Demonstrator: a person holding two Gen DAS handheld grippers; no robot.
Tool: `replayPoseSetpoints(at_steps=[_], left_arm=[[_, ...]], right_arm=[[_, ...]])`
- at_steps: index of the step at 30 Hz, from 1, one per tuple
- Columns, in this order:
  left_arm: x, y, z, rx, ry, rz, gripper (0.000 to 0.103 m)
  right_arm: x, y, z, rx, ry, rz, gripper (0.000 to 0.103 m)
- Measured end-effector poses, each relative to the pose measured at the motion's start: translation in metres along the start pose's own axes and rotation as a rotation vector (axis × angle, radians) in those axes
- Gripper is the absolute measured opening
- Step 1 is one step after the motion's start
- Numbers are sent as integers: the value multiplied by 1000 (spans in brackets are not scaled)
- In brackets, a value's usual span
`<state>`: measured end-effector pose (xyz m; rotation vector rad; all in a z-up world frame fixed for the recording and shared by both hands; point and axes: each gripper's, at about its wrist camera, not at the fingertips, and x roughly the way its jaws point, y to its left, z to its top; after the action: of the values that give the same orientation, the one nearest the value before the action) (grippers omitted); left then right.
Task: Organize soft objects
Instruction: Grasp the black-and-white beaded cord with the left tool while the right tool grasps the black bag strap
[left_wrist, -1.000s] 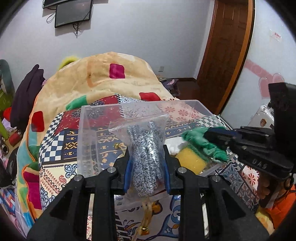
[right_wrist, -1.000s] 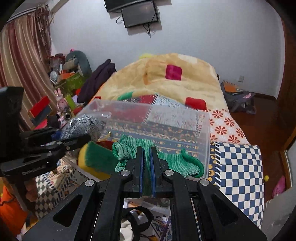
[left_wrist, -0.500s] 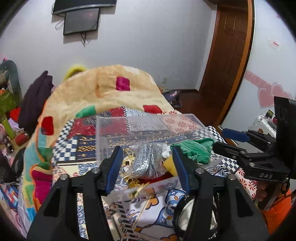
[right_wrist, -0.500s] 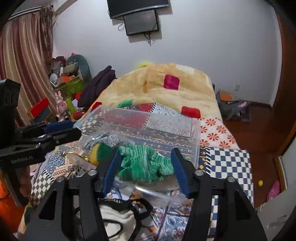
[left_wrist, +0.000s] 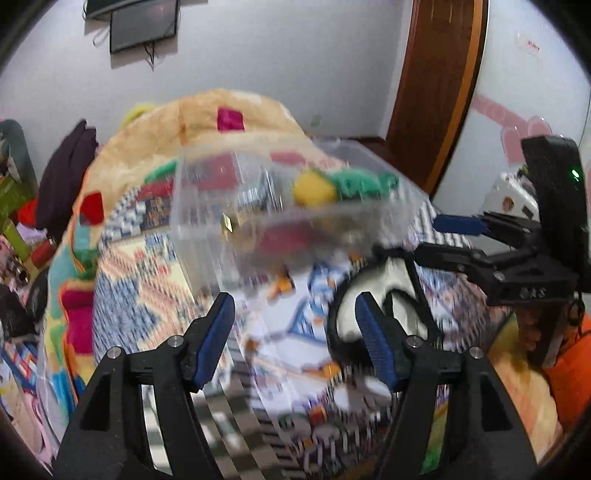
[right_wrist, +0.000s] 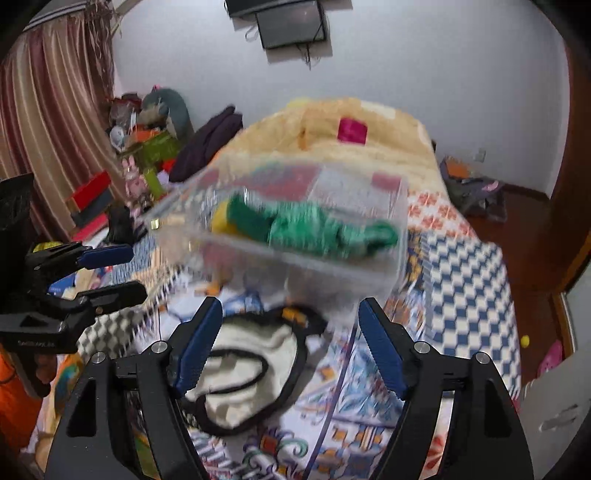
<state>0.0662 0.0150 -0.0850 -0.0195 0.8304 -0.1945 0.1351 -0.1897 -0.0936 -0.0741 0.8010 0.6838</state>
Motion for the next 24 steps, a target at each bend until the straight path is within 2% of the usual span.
replayPoseSetpoints(at_steps=[4, 9, 11, 12, 16, 20, 22, 23, 24], left_arm=[[6, 0, -26, -16, 51, -20, 67], [16, 0, -47, -35, 103, -34, 67], [16, -3, -48, -20, 91, -31, 67], [17, -4, -47, -18, 84, -37, 67], [20, -11, -47, 2, 73, -41, 51], [21, -8, -45, -3, 67, -43, 27], [22, -5, -44, -9, 65, -41, 17], [23, -4, -44, -10, 66, -39, 10], [22, -4, -44, -9, 64, -36, 9]], right_arm=[[19, -4, -11, 28, 75, 23, 74], [31, -3, -13, 43, 119, 39, 74], [37, -3, -16, 48, 143, 47, 70], [40, -3, -16, 49, 153, 50, 64], [48, -1, -17, 40, 185, 71, 42], [47, 0, -18, 35, 181, 72, 26], [45, -1, -19, 43, 174, 70, 14], [44, -2, -19, 45, 170, 70, 12], [43, -3, -19, 47, 165, 68, 10]])
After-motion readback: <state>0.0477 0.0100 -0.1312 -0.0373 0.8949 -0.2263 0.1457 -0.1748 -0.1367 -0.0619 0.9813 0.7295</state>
